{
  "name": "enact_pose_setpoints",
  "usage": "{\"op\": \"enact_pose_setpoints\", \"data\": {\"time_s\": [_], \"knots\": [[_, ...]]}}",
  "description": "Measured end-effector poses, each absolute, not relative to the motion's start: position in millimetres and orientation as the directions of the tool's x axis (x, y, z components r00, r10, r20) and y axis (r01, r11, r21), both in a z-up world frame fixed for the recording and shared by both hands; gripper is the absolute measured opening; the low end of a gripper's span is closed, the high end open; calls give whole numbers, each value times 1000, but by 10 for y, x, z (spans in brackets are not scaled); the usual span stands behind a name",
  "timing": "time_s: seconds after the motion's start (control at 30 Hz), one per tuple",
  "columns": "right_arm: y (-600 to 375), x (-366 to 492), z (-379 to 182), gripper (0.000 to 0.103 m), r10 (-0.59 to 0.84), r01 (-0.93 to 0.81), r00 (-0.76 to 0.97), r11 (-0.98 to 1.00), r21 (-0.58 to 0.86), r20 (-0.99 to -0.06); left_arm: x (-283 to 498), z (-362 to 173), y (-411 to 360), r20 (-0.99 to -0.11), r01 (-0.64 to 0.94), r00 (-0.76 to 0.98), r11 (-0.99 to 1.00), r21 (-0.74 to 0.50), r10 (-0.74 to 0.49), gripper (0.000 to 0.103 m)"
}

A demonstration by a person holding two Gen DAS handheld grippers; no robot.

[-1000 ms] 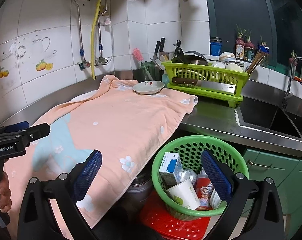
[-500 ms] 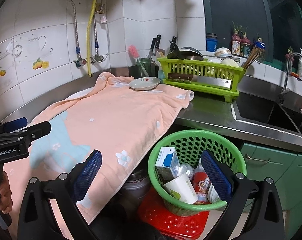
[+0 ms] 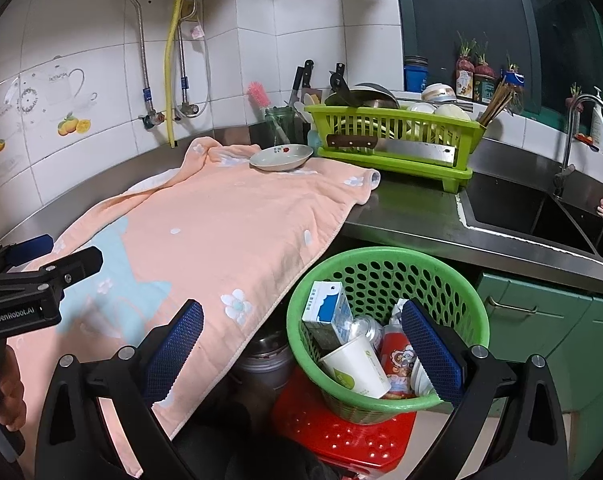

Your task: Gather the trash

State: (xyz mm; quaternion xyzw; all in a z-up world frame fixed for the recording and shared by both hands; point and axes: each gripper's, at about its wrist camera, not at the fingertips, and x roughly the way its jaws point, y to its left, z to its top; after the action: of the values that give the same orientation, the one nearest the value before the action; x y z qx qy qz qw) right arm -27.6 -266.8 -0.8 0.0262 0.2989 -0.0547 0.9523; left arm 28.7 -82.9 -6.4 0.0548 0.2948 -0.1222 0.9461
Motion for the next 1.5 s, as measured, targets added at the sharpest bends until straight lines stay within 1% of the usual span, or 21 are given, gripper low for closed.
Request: {"op": "enact_pose_setpoints", "data": {"time_s": [0.23,1.5], "knots": [[-2702,-273,-25,96,-88,123,812,992,22,-577,295,-110,-862,-584,265,789,963,40,-193,98],[-2657,-253,-18,96,-83,115,813,993,20,-576,269,-100,-890,-572,269,797,962,48,-194,98]]}}
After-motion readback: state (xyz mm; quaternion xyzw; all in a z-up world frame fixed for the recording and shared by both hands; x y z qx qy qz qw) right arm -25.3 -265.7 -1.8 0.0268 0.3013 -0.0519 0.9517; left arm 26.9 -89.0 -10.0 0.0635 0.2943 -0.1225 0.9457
